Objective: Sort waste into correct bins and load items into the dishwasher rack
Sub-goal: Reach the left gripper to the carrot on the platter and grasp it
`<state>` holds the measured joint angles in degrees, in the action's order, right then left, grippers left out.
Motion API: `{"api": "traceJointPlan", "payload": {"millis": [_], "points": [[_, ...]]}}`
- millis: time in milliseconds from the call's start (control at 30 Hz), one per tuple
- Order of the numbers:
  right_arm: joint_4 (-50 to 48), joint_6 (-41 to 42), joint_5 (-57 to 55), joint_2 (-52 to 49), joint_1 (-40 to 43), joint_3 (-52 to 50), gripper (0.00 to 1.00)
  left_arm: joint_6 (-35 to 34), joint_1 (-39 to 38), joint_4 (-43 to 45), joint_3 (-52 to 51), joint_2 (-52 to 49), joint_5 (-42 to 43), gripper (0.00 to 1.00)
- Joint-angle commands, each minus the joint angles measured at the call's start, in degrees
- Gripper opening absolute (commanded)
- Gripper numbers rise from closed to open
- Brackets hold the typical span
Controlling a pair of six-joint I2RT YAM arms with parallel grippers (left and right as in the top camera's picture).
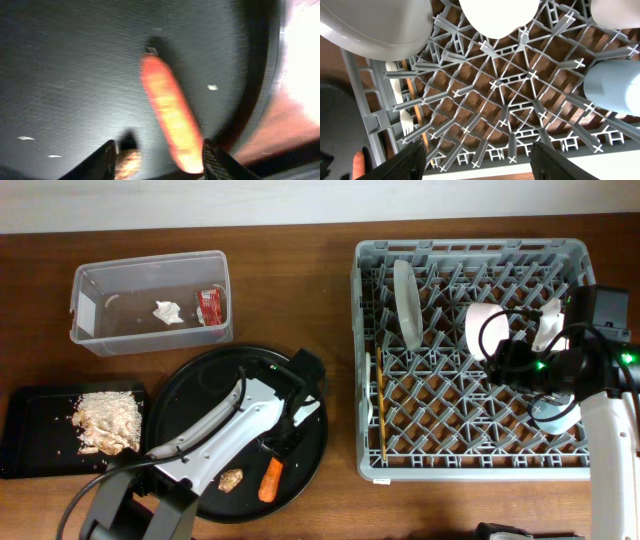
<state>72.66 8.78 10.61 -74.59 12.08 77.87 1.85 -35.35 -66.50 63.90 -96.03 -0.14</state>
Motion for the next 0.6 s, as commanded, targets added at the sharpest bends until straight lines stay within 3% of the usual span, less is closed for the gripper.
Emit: {"api": "traceJointPlan", "payload": {"millis": [0, 200, 367, 433, 567], "points": [[0.02, -0.42, -0.31, -0.15, 0.28, -0.07, 0.70, -8.63, -0.13, -0.20, -3.48, -0.28, 8.57, 0.59], [0.04, -0.42, -0.31, -0.15, 0.28, -0.07, 0.70, -12.17, -0.13, 2.62, -9.60, -0.28, 8.57, 0.65], [0.04, -0.42, -0.28, -0.15, 0.28, -0.07, 0.70, -12.57, -0.13, 6.95, -12.35, -0.28, 8.74, 0.64], [0.04, -0.42, -0.28, -0.15, 0.28, -0.07, 0.70, -12.57, -0.13, 8.68, -12.90, -0.28, 8.76, 0.56], [0.07, -0.42, -0.31, -0.15, 0.28, -0.07, 0.70, -12.55, -0.11, 10.34, -13.20, -0.28, 8.72, 0.27]]}}
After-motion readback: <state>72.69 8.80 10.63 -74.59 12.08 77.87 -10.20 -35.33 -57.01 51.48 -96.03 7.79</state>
